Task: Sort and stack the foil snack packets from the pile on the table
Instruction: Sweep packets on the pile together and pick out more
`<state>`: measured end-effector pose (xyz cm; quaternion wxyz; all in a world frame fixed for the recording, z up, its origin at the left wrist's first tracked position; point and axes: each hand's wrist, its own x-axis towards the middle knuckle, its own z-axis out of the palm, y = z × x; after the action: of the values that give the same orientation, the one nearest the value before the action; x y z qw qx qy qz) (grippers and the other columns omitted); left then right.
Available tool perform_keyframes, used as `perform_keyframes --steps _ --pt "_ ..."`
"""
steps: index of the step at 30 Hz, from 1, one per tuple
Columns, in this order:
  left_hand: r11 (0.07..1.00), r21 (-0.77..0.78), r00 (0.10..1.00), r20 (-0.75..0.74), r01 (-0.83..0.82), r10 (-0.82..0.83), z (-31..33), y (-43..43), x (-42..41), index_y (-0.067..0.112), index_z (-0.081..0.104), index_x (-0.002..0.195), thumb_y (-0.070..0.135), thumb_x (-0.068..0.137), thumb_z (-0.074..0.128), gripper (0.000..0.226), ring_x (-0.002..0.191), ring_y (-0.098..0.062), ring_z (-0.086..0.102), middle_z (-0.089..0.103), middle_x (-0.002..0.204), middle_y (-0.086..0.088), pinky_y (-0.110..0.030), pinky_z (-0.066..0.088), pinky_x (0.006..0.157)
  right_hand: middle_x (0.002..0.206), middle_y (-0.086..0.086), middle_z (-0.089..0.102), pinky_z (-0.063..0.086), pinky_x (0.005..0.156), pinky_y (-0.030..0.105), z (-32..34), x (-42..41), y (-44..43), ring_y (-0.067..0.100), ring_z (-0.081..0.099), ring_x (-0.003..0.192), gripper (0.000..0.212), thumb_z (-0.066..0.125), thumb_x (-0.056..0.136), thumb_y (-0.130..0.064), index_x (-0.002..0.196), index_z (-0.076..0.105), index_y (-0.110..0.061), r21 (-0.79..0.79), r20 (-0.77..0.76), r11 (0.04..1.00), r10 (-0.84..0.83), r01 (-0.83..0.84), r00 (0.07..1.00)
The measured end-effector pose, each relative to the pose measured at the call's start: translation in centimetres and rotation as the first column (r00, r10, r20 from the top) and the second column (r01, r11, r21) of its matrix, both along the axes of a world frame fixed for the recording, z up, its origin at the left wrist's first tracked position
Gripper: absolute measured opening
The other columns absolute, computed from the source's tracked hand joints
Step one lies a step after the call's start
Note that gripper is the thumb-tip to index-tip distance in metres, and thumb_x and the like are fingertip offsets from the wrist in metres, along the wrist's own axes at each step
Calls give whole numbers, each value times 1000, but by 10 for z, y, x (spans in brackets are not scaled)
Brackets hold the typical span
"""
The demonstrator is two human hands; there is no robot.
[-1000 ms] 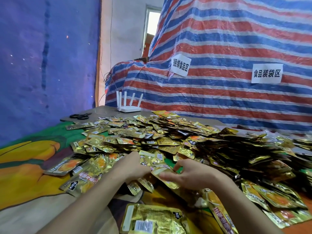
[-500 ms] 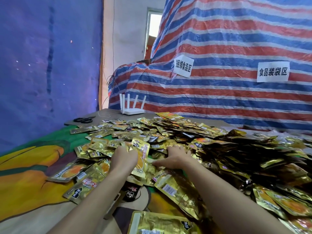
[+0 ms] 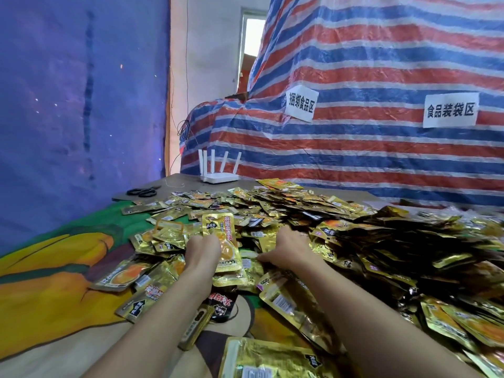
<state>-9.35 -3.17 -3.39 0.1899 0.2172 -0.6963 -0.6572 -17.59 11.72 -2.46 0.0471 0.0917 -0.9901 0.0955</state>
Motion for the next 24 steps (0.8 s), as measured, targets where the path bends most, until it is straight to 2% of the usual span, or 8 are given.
perform_keyframes --steps 4,8,11,13,15,18,21,24 --pt "999 30 999 -33 38 -37 -2 -3 -4 12 34 76 -8 89 36 24 61 -8 22 29 71 3 -29 13 54 79 2 52 43 58 29 6 6 0 18 50 70 37 70 92 -34 75 44 -14 27 -103 996 85 -83 991" --pt "994 78 996 -58 75 -71 -7 -4 -8 12 39 83 -7 88 39 20 71 -15 35 39 80 -4 -29 21 60 76 4 50 40 50 28 8 15 6 19 47 62 32 65 93 -15 71 43 -11 31 -215 991 132 -128 968" --pt "921 368 991 -93 127 -100 -2 -3 -5 6 49 89 -3 91 42 12 88 -28 54 54 91 -14 -42 47 83 79 9 58 41 50 32 14 22 16 24 54 63 19 60 88 -2 72 51 -7 -115 -317 978 129 -173 940" --pt "794 566 975 -117 222 -189 1 -3 0 0 55 101 0 96 42 14 94 -35 65 64 98 -20 -48 53 77 84 9 65 52 56 38 20 27 26 27 63 68 4 63 89 -6 91 59 -5 -290 -397 931 93 -221 913" --pt "703 638 947 -149 313 -286 3 -3 4 -3 56 109 3 99 40 20 104 -39 65 65 108 -25 -52 52 75 86 5 66 56 54 37 26 34 37 25 66 67 20 67 92 -10 104 52 -9 -525 -432 811 6 -257 902" --pt "636 660 909 -194 400 -370 3 -3 7 -6 55 112 5 100 38 24 109 -42 62 63 115 -28 -56 49 83 91 1 64 60 56 28 33 47 49 21 70 73 20 65 93 -7 105 51 -16 -838 -309 506 -137 -202 941" --pt "632 628 883 -221 453 -413 3 1 6 -4 55 112 8 98 36 25 111 -40 60 63 113 -25 -57 46 98 89 8 71 64 68 47 26 57 56 23 75 74 18 61 94 -2 100 62 -19 -965 -80 260 -123 -46 989" --pt "641 586 858 -211 495 -469 2 10 8 3 57 100 10 93 41 19 98 -37 60 61 98 -20 -58 42 105 89 14 77 63 62 43 13 65 56 29 77 76 26 59 97 0 98 64 -25 -996 51 74 46 48 998"
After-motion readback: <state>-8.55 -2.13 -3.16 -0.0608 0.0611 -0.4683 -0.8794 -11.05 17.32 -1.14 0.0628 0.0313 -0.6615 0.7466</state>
